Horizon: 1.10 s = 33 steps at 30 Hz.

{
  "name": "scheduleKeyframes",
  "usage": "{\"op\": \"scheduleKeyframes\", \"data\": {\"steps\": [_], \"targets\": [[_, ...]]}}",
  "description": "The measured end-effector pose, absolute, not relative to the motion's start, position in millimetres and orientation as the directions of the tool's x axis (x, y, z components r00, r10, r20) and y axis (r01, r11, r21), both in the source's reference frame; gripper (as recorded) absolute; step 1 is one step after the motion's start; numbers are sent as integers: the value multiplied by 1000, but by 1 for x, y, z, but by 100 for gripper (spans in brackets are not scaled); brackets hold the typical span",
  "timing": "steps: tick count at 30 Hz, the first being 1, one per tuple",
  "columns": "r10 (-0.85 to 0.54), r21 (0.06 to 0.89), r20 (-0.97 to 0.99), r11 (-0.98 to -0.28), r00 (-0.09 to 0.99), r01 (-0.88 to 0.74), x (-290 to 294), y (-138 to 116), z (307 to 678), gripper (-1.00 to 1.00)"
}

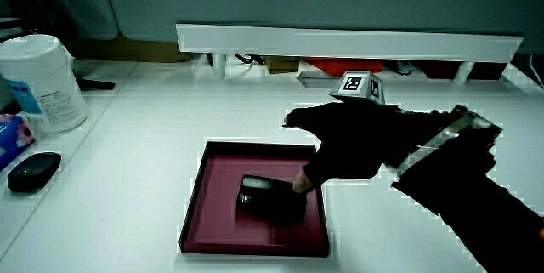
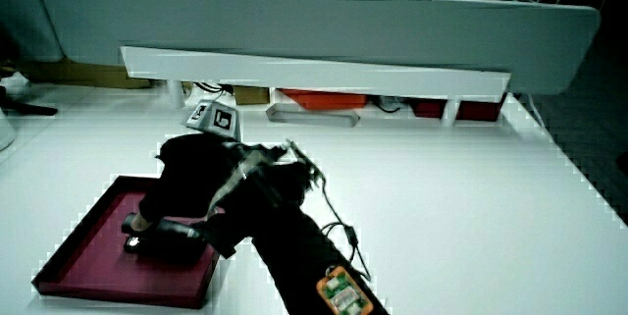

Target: Pick stapper from plate

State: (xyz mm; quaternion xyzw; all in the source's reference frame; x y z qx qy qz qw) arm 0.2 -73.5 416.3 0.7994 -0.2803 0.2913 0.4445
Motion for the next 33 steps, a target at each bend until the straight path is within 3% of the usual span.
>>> {"op": "scheduleKeyframes", "data": {"steps": [19, 33], "targets": [[-107, 627, 687, -412, 719, -661, -32, -61, 503, 0], [-113, 594, 693, -471, 712, -653, -35, -58, 513, 5]]}}
